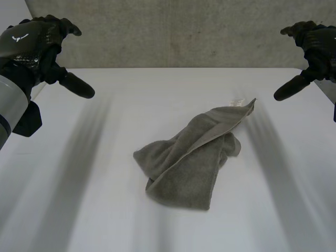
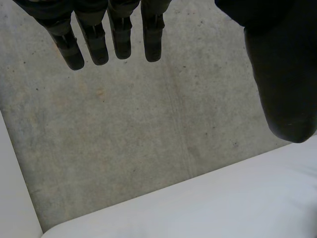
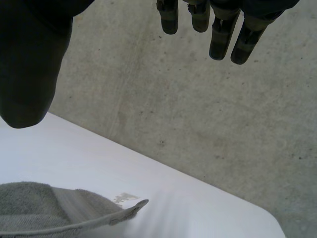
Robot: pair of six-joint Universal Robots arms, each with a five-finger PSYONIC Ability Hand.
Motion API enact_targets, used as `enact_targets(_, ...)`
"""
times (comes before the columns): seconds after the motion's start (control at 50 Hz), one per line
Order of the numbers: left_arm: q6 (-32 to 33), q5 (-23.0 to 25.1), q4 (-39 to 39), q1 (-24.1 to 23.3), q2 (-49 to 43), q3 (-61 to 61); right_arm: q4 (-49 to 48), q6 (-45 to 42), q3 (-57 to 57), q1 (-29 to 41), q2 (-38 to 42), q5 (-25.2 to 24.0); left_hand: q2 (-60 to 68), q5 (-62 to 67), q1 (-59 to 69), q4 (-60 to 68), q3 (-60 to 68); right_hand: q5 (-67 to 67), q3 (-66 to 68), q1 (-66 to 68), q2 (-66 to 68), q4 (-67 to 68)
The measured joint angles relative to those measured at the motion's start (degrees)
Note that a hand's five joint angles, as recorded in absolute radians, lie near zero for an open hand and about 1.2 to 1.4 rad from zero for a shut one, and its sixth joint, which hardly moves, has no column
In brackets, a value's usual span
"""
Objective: Fold the towel.
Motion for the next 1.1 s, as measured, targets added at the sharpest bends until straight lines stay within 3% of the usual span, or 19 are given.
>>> enact_targets(0.6,0.0,0.1,0.1,-0.1,0.0,-1.1,-0.2,0.1,-0.1,0.3,1.0,0.4,-0.1,0.0,0.0,0.0,0.0,0.0,0.0,0.0,0.0,0.0)
enact_targets(0.78,-0.6,0.1,0.9,-0.7,-0.2,-4.6,-0.8,-1.1,-0.2,0.6,0.7,-2.4,-0.1,0.0,0.0,0.0,0.0,0.0,0.0,0.0,0.0,0.0)
enact_targets(0.94,-1.3,-0.3,7.2,-5.4,-4.7,-11.4,-1.0,-8.8,1.2,1.0,2.3,-11.2,-0.1,0.0,0.0,0.0,0.0,0.0,0.0,0.0,0.0,0.0)
enact_targets(1.1,-0.9,-3.5,12.5,-12.7,-12.3,-14.1,-2.6,-17.8,3.5,3.8,8.9,-13.2,-0.1,0.0,0.0,0.0,0.0,0.0,0.0,0.0,0.0,0.0)
